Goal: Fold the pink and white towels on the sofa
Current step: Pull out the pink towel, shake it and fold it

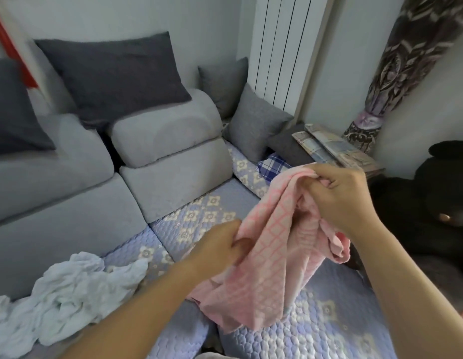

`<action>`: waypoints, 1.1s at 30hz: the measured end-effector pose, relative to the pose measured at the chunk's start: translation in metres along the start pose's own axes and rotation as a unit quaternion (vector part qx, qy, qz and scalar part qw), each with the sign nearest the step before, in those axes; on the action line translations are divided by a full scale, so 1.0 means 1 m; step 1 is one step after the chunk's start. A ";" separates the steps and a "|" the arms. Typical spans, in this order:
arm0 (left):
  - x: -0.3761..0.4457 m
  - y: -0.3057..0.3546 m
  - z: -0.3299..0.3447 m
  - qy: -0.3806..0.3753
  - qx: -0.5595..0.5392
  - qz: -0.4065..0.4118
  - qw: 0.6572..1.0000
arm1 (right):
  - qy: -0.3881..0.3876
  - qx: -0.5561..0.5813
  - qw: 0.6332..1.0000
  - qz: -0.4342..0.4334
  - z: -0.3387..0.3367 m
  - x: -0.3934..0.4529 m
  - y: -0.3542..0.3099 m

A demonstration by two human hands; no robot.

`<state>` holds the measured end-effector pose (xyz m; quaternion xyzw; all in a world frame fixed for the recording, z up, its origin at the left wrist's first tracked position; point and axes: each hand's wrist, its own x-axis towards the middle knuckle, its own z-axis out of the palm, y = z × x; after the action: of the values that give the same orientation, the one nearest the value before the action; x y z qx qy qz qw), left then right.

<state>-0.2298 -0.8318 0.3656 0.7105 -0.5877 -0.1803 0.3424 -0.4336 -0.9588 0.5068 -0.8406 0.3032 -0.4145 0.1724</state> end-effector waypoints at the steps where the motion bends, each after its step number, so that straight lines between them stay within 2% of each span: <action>1: -0.006 -0.003 0.001 0.064 0.034 -0.024 0.997 | 0.035 -0.029 0.999 0.030 0.001 0.003 0.003; 3: -0.027 -0.014 -0.001 0.152 0.084 -0.043 0.984 | 0.111 -0.079 0.985 0.102 -0.001 0.010 0.009; 5: -0.055 -0.022 -0.006 0.180 0.111 0.012 0.977 | 0.149 -0.098 0.972 0.151 -0.004 0.017 0.013; 8: -0.080 -0.017 0.002 0.130 0.242 0.153 0.949 | 0.138 -0.124 0.971 0.148 0.004 0.026 0.007; 9: -0.080 -0.009 0.009 0.092 0.275 0.165 0.943 | 0.120 -0.140 0.974 0.132 0.011 0.029 0.003; 11: -0.071 0.012 0.021 0.035 0.285 0.110 0.951 | 0.079 -0.181 0.975 0.104 0.028 0.032 -0.009; 13: -0.054 0.032 0.032 0.050 0.241 0.008 0.969 | 0.030 -0.206 0.975 0.079 0.045 0.030 -0.023; 16: -0.021 0.047 0.043 0.097 0.193 -0.089 0.972 | -0.043 -0.193 0.980 0.033 0.061 0.021 -0.039; 19: -0.004 0.040 0.036 0.108 0.174 -0.170 0.964 | -0.072 -0.185 0.980 0.004 0.063 0.018 -0.045; 22: -0.005 0.018 0.028 0.130 0.219 -0.168 0.952 | -0.058 -0.176 0.983 -0.002 0.057 0.018 -0.044; 28: -0.015 -0.027 0.052 0.079 0.164 -0.151 0.972 | 0.020 -0.128 0.990 0.053 0.036 0.025 -0.035; 33: -0.026 -0.065 0.066 0.043 0.170 -0.177 0.969 | 0.080 -0.068 0.990 0.095 0.012 0.034 -0.025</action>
<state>-0.2333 -0.8199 0.2697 0.8578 -0.4597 -0.1052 0.2043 -0.3987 -0.9618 0.5333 -0.7817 0.4224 -0.4403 0.1286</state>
